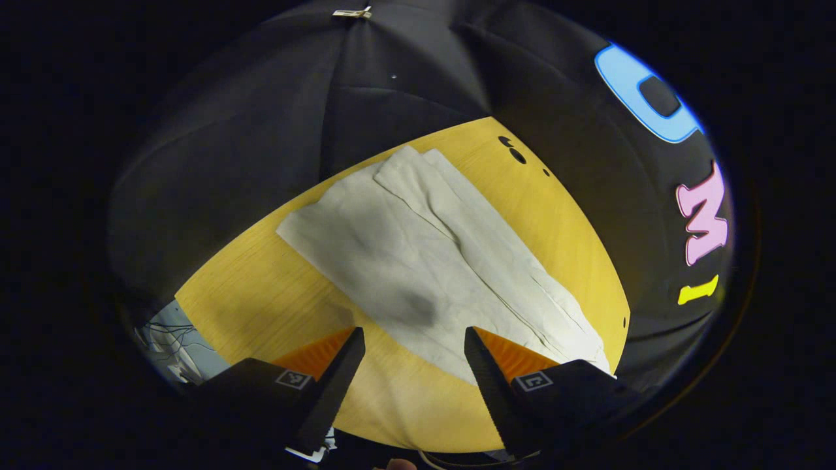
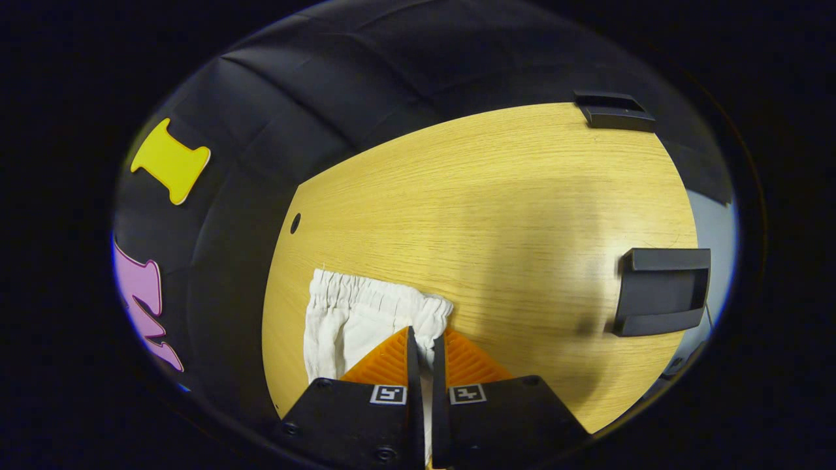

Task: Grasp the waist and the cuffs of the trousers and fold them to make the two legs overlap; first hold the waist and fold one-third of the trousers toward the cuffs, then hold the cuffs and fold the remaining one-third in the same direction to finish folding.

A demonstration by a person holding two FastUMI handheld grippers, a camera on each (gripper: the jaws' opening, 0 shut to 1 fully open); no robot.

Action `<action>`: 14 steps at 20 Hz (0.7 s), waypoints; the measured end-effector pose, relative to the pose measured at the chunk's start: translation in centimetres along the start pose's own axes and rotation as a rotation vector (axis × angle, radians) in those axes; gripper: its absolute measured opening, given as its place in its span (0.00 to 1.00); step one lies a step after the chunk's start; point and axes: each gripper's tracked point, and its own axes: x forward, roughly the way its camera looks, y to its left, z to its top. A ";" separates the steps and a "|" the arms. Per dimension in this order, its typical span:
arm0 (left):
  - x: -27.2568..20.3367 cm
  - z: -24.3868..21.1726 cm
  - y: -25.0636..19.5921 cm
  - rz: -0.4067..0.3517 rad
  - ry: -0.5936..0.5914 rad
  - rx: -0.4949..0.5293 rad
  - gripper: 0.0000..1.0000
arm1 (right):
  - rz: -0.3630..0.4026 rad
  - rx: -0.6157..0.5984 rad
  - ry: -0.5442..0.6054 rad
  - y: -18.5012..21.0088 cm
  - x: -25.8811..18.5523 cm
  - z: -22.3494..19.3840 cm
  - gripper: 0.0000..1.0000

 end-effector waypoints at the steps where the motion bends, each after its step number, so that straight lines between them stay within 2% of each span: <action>1: 0.7 0.4 0.1 0.007 -0.001 -0.013 0.97 | -0.004 -0.017 0.007 0.0 0.0 0.0 0.09; 5: 3.1 3.4 -1.2 -0.010 -0.060 -0.050 0.93 | 0.007 -0.059 0.037 0.0 0.1 0.1 0.09; 8: 4.1 4.7 -2.1 -0.008 -0.064 -0.083 0.94 | 0.012 -0.061 0.041 0.0 0.2 0.1 0.09; 12: 5.7 6.3 -2.6 0.030 -0.052 -0.173 0.94 | 0.015 -0.083 0.046 -0.1 0.3 0.1 0.09; 14: 6.1 6.6 -2.0 0.076 -0.046 -0.183 0.72 | 0.018 -0.080 0.046 0.0 0.4 0.1 0.09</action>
